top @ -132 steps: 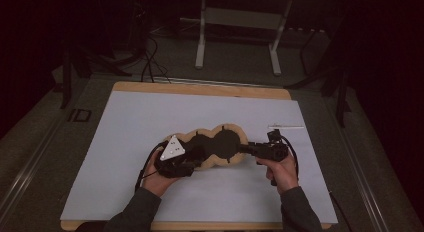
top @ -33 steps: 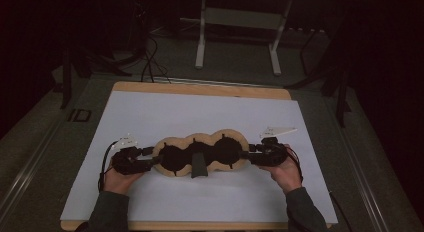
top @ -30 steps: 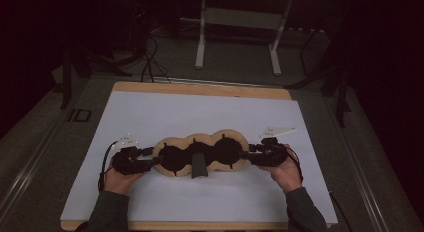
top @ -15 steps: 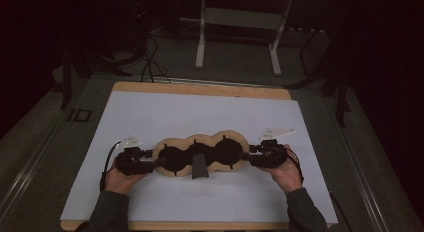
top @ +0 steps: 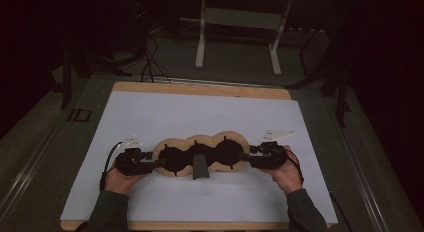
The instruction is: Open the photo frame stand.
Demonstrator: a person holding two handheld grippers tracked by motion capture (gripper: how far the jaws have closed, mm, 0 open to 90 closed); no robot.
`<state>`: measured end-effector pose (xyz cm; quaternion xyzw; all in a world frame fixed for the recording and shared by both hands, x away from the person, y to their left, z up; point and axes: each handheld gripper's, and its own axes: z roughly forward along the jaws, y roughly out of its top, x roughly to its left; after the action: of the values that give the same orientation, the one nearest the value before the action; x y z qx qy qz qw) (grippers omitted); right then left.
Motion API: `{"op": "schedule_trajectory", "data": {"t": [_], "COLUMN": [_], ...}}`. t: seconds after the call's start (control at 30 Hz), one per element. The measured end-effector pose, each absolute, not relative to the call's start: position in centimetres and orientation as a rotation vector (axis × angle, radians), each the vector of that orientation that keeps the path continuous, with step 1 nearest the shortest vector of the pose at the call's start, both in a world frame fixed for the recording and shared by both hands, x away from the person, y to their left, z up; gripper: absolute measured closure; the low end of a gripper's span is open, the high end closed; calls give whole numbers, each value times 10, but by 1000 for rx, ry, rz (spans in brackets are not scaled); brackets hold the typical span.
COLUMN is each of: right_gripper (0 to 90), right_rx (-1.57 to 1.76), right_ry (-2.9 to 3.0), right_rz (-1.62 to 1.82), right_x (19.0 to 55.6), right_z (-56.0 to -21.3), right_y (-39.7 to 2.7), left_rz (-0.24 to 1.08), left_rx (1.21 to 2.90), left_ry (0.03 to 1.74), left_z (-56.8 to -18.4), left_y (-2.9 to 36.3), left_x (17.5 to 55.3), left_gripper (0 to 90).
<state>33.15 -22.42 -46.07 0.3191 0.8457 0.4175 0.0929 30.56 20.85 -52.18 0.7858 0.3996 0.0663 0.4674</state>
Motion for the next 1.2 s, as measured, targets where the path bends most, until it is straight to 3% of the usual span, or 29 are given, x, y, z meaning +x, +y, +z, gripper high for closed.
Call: {"op": "schedule_trajectory", "data": {"t": [0.73,1.2], "right_gripper": [558,550], "right_rx": [1033,1013], "right_ry": [2520,2503], "right_rz": [1277,1238], "right_x": [335,337], "right_z": [-476,-479], "right_y": [-233,-234], "left_rz": [282,359], "left_rx": [1986,1991], "left_ry": [894,884], "left_z": [-513,-509], "left_y": [203,196], "left_x": [297,301], "left_gripper": [588,590]}}
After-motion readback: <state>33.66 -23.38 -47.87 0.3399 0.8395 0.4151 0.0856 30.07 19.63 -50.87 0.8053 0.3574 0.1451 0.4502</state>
